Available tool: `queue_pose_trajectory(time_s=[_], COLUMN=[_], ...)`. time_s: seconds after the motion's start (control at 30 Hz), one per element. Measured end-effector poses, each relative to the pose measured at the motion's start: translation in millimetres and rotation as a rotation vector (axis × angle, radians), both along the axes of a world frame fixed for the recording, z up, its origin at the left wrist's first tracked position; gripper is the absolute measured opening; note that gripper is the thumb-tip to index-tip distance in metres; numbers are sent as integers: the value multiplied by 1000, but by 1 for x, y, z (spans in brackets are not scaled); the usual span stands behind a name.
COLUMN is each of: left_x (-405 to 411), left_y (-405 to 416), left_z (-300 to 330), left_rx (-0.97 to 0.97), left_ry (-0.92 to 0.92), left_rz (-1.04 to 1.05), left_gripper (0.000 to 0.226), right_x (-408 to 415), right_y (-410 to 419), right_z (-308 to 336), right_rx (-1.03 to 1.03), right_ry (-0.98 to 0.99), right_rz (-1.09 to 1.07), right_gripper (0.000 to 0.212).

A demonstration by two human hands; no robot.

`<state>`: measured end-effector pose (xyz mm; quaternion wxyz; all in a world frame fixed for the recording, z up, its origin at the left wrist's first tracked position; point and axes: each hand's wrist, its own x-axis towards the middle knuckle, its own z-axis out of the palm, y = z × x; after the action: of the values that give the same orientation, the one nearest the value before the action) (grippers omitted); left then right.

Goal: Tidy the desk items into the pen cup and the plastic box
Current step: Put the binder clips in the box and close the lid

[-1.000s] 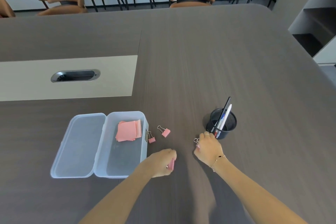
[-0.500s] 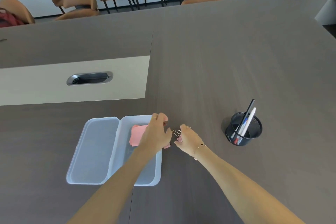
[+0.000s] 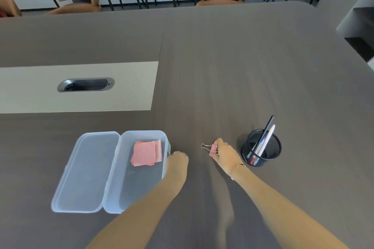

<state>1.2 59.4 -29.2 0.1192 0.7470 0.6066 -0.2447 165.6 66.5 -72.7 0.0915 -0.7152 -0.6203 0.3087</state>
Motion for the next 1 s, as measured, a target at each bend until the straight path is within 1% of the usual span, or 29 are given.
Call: queue_pose_trajectory(time_s=[0.1, 0.17, 0.2, 0.23, 0.33, 0.37, 0.4, 0.43, 0.47, 0.5, 0.57, 0.63, 0.7, 0.77, 0.8, 0.83, 0.9, 0.97, 1.0], left_x=[-3, -2, -2, -1, -13, -22, -34, -50, -68, -87, -120, -142, -153, -157, -158, -159, -159, -161, -163], left_y=[-1, -1, -1, 1, 5, 6, 9, 13, 16, 18, 14, 2, -13, -24, -28, -30, -34, -36, -37], left_z=[-1, 1, 4, 10, 41, 55, 69, 79, 86, 89, 86, 73, 57, 45, 41, 37, 32, 28, 26], left_rx=[22, 21, 29, 45, 112, 147, 187, 215, 221, 203, 76, -102, -227, -262, -256, -253, -277, -296, -290], left_ry=[-21, -96, -169, -280, -718, -835, -909, -945, -943, -886, -665, -500, -417, -422, -430, -437, -466, -495, -500], left_rz=[-5, 43, 88, 160, 451, 537, 607, 666, 708, 722, 661, 568, 467, 428, 420, 423, 456, 481, 477], left_gripper=[39, 32, 26, 20, 13, 11, 9, 7, 6, 4, 5, 14, 19, 12, 6, 6, 7, 9, 14], right_x=[3, 4, 4, 4, -3, -9, -16, -26, -39, -53, -82, -111, -136, -154, -161, -165, -167, -166, -164], right_y=[-2, -4, -5, -5, 0, 3, 6, 9, 12, 13, 12, 7, -1, -9, -13, -16, -19, -21, -22], right_z=[0, 3, 6, 10, 31, 42, 54, 66, 77, 88, 102, 104, 99, 87, 82, 76, 66, 59, 57], right_rx=[-3, -3, 3, 13, 64, 83, 101, 114, 120, 115, 87, 100, 192, 290, 305, 303, 274, 233, 219], right_ry=[51, 67, 72, 80, 122, 137, 159, 191, 234, 277, 309, 213, 32, -122, -178, -228, -312, -360, -373], right_rz=[-10, -11, -9, -7, 2, 9, 16, 27, 45, 72, 173, 361, 565, 731, 791, 828, 834, 805, 797], right_gripper=[15, 18, 19, 21, 23, 24, 24, 24, 24, 23, 21, 24, 27, 27, 28, 30, 33, 33, 32])
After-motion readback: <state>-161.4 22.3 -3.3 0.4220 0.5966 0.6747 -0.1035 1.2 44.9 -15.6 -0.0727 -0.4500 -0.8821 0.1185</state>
